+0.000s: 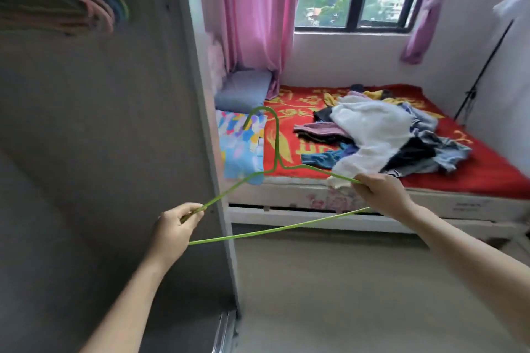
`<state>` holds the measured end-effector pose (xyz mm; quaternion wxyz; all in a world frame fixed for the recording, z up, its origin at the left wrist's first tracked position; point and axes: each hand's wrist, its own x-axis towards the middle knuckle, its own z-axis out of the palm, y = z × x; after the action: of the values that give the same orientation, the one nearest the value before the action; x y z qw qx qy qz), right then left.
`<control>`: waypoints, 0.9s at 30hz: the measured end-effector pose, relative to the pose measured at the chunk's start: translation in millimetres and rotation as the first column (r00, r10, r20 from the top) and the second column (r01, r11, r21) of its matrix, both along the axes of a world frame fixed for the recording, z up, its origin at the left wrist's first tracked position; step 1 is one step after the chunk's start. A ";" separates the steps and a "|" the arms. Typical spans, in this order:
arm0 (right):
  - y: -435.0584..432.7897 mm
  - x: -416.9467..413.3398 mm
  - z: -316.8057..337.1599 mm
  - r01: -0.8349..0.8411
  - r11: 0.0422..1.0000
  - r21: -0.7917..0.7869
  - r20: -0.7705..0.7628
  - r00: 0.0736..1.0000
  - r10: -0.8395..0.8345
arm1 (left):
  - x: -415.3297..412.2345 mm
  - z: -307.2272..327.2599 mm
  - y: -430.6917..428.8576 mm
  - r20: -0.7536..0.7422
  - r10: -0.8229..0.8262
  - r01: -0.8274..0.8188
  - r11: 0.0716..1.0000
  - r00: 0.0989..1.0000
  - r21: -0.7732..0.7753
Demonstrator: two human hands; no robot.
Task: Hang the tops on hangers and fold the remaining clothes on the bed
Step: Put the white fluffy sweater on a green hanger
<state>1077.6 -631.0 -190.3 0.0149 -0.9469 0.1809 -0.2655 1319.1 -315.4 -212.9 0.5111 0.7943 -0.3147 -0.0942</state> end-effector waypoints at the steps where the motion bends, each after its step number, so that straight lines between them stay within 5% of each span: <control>1: -7.3 -15.2 -7.1 0.046 0.998 0.032 -0.009 0.999 -0.046 | -4.8 -3.9 -20.2 -0.004 -0.042 0.042 0.999 0.999 0.006; 7: -48.9 -69.9 -22.8 0.225 0.925 0.307 -0.147 0.971 -0.188 | -50.9 -16.6 -153.5 0.092 -0.311 0.304 0.949 0.946 0.080; 10: -70.2 -87.6 -19.2 0.161 0.843 0.513 -0.079 0.987 -0.141 | -82.9 -30.0 -220.9 0.161 -0.420 0.414 0.907 0.893 0.069; 13: -97.5 -109.9 -19.6 0.134 0.686 0.715 0.077 0.960 -0.268 | -115.4 -47.9 -275.4 0.151 -0.466 0.464 0.884 0.872 0.052; 19: -160.0 -165.3 -44.9 0.268 0.598 0.755 0.010 0.908 -0.420 | -175.5 -74.2 -348.6 0.053 -0.549 0.544 0.835 0.834 0.084; 27: -201.8 -192.3 -85.6 0.201 0.401 0.894 0.038 0.858 -0.513 | -164.6 -91.5 -421.8 0.325 -0.556 0.520 0.831 0.765 0.198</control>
<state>885.3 -832.8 -276.0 0.4583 -0.6909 0.4852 -0.2778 1154.5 -737.2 -304.4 0.3554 0.6973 -0.6142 -0.1008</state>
